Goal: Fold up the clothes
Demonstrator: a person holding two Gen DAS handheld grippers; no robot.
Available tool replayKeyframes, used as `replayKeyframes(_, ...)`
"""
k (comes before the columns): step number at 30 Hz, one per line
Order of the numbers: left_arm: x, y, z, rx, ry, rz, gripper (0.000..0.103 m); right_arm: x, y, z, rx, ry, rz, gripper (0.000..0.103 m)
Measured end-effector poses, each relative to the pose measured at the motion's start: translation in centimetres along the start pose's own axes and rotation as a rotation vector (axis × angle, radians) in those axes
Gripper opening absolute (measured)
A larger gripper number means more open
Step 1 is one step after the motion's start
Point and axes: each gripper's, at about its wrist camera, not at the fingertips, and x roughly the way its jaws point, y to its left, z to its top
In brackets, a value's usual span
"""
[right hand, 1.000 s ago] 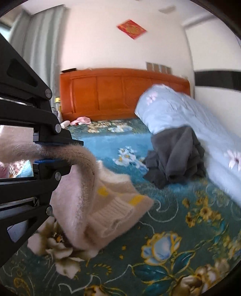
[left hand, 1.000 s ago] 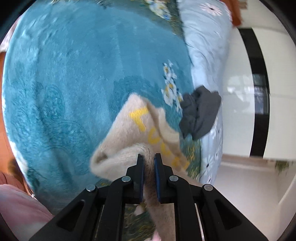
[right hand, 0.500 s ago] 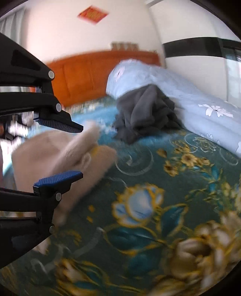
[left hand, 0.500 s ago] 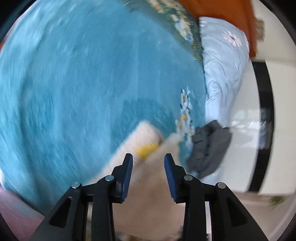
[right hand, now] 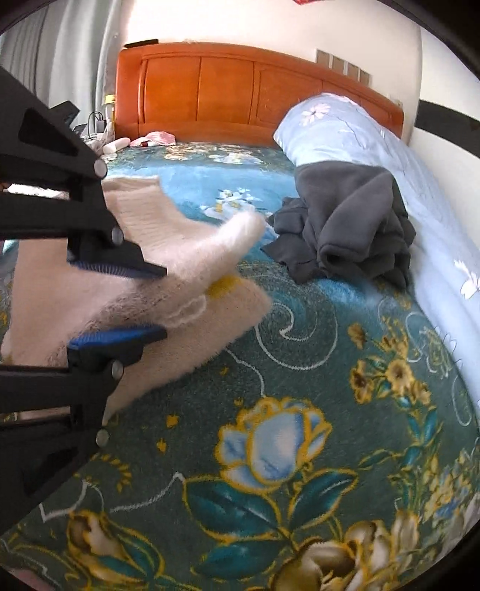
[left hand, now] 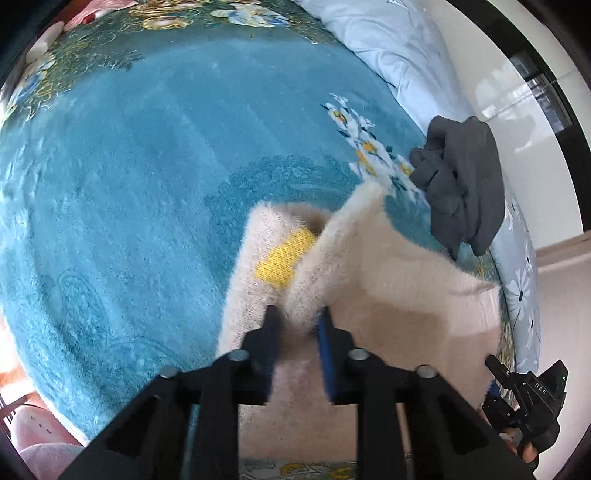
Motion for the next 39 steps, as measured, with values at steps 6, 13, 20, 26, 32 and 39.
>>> replayKeyframes(6,0.2,1.9,0.3,-0.107,0.027,0.000,0.013,0.8,-0.8,-0.4,0.019,-0.008,-0.053,0.023)
replayKeyframes(13,0.4,1.8,0.4,-0.093,0.018,0.064,0.017,2.1,-0.4,0.0,-0.040,0.003,-0.130,0.026)
replayKeyframes(20,0.6,1.5,0.6,-0.064,0.007,0.126,0.049,2.6,-1.2,0.4,-0.080,0.003,-0.146,0.054)
replayKeyframes(26,2.7,5.6,1.1,-0.299,0.119,-0.043,0.067,3.4,-4.0,0.9,0.025,0.038,-0.016,0.060)
replayKeyframes(32,4.0,6.8,0.9,-0.403,0.169,-0.143,0.074,4.3,-4.9,1.9,0.057,0.079,0.070,0.063)
replayKeyframes(39,3.8,6.5,1.1,-0.376,0.164,-0.140,0.076,4.9,-5.0,2.4,0.090,0.098,0.110,0.063)
